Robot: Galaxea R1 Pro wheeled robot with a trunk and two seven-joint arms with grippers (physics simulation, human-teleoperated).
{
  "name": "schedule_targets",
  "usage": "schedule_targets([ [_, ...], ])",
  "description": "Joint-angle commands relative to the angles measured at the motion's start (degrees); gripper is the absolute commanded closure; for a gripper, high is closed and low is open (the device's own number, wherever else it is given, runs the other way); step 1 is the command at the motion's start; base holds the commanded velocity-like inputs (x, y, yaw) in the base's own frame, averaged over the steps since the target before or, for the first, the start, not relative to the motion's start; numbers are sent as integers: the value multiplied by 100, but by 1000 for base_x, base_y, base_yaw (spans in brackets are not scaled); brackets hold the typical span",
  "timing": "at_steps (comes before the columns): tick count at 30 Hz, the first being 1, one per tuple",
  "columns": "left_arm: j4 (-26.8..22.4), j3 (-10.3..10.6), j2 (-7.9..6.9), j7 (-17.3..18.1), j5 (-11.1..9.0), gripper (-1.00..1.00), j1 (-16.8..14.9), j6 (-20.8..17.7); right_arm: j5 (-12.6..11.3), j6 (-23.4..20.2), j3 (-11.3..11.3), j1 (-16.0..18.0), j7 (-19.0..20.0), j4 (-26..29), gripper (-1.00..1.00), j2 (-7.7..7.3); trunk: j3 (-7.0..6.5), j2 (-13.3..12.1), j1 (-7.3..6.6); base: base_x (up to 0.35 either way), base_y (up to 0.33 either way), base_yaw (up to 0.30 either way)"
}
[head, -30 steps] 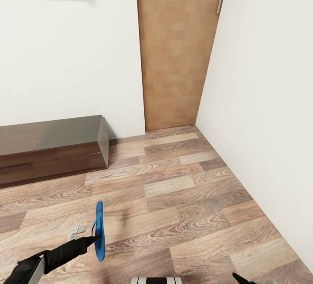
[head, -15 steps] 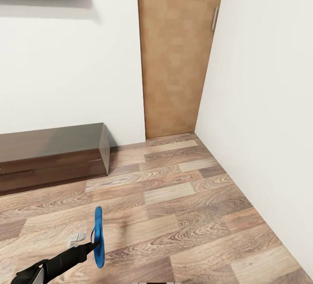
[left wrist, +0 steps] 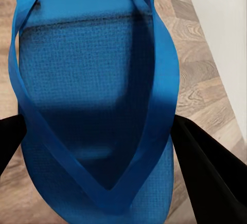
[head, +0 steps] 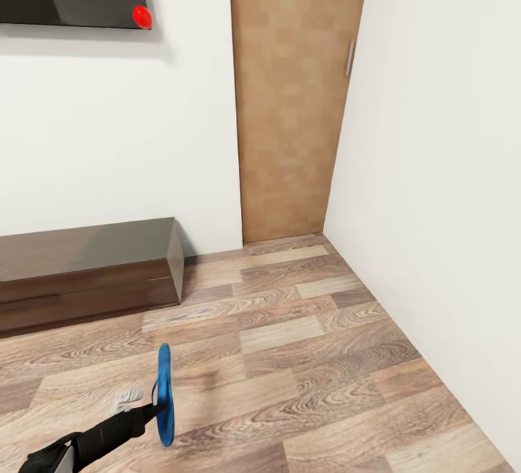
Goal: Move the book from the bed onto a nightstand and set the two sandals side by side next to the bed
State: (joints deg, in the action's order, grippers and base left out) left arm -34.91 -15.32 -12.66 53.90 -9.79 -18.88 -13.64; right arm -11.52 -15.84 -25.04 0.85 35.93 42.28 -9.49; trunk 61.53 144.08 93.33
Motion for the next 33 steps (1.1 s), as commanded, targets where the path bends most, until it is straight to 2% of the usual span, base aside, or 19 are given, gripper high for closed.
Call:
schedule_targets([
  [1, 1, -7, 0, 18, -31, 100, -2, -60, -52, -52, -12, 3, 18, 1, -100, 2, -18, 0, -4, 0, 0, 0],
  [33, 10, -18, -1, 18, -40, 100, -2, -67, -52, -51, -9, 3, 11, 0, -100, 9, -727, -43, -86, 0, 0, 0],
])
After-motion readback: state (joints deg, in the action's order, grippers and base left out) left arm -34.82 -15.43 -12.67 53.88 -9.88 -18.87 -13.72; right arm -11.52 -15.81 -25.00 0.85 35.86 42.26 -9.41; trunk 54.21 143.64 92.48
